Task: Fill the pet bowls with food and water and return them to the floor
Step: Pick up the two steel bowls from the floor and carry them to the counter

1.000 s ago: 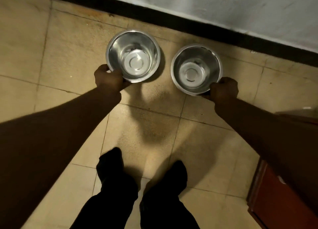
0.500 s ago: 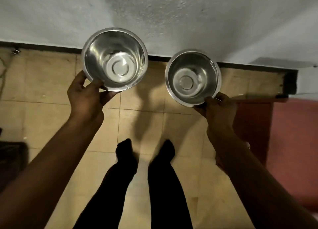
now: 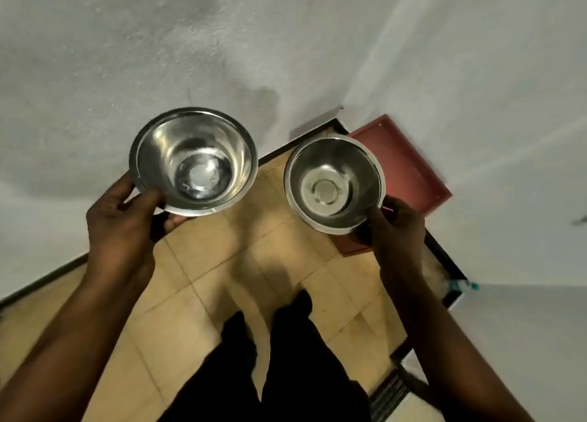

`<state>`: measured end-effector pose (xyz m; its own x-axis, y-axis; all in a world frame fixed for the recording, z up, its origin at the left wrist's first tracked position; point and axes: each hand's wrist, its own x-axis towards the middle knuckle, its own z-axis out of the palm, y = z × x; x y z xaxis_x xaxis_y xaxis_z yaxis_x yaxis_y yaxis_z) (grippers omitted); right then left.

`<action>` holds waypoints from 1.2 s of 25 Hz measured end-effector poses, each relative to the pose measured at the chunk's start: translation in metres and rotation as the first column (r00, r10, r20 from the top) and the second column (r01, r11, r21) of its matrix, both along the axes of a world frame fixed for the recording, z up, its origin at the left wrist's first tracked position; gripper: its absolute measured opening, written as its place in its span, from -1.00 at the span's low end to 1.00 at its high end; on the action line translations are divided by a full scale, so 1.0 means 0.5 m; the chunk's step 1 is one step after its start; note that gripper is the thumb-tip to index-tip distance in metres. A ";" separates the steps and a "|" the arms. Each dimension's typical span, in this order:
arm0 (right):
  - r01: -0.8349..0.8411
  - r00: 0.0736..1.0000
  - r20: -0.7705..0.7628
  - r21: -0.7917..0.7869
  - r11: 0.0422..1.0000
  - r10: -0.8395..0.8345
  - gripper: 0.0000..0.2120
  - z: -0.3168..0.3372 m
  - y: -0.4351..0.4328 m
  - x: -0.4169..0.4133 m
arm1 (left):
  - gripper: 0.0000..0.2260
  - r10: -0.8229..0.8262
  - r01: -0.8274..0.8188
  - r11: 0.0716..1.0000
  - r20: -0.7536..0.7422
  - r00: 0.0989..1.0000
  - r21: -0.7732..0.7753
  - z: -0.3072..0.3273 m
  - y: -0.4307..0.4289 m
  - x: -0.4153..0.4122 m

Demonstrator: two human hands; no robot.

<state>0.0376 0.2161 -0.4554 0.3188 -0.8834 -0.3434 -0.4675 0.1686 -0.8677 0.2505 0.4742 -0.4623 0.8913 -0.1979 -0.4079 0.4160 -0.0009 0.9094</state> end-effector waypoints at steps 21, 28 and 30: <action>0.912 0.411 0.184 -0.075 0.404 -0.893 -0.76 0.230 0.269 -1.277 | -0.67 -0.943 0.941 0.324 0.053 0.330 -0.098 0.167 -0.432 -1.029; 0.992 0.051 0.135 -0.118 0.035 -0.990 -0.79 0.231 0.422 -1.602 | -0.62 -0.998 0.995 0.012 -0.065 0.005 -0.096 0.190 -0.423 -1.431; 0.990 -0.029 0.130 -0.135 -0.047 -0.991 -0.81 0.226 0.455 -1.657 | -0.61 -0.991 0.990 -0.109 -0.071 -0.116 -0.094 0.195 -0.411 -1.512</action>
<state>-0.7908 0.4438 -0.3422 -0.9317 -0.3174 -0.1768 0.0593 0.3471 -0.9359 -0.5057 0.2687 -0.3646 -0.3341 -0.8283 -0.4497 0.0284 -0.4858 0.8736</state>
